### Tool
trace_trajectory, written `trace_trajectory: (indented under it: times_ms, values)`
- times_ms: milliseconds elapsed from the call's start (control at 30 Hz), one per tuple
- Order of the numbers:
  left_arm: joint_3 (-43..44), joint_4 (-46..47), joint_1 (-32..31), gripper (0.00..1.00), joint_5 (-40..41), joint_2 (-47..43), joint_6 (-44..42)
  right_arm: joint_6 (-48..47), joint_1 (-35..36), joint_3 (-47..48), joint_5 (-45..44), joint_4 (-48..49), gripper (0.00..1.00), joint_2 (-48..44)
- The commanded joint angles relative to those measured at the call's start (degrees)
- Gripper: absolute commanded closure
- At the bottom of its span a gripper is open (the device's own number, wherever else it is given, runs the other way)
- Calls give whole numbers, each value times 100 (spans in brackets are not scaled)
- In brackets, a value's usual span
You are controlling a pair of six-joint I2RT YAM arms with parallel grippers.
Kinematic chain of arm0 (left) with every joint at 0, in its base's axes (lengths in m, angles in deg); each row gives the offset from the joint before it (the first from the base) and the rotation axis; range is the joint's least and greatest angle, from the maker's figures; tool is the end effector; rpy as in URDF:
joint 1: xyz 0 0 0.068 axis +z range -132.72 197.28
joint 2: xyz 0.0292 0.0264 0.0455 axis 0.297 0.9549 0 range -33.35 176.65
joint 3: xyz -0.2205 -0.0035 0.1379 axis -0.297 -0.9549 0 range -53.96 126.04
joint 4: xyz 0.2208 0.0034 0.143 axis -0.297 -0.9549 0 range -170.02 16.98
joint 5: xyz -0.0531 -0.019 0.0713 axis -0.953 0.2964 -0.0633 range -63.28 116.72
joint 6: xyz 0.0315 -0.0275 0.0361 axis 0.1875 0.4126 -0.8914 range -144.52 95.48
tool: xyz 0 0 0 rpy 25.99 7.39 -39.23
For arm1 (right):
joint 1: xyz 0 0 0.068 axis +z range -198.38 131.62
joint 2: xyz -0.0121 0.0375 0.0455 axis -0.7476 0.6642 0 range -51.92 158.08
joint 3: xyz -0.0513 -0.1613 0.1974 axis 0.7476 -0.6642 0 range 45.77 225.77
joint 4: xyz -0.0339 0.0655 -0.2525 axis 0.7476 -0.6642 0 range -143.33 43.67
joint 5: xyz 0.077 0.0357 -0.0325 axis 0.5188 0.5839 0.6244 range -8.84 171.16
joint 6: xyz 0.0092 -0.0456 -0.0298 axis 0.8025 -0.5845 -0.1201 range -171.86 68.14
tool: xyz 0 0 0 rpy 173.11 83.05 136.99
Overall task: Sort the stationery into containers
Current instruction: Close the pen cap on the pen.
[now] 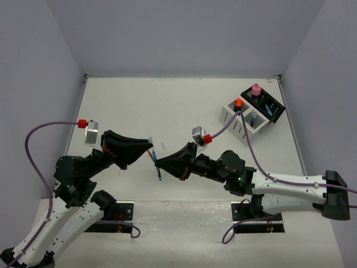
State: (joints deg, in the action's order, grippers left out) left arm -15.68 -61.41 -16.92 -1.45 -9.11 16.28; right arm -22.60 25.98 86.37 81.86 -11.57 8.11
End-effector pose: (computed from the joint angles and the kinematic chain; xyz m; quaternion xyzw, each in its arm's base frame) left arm 0.0833 -0.0781 0.3809 0.1759 0.5275 -0.6026 0.5724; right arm 0.0681 0.2457 0.3348 -0.2371 0.5582 0.6272 0.4886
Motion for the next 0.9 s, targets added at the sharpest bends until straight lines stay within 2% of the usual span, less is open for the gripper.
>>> trace_trajectory:
  times_ms: [0,633,867]
  values:
    - [74,272,1,100,-122,73,73,-175,47,321,-193,70,100,-88]
    - [30,415,-5,100,-130,251,291,-686,43,818,-463,224,100,-9]
    - [266,-115,-3,100,85,397,166,-1394,43,1089,-556,197,100,69]
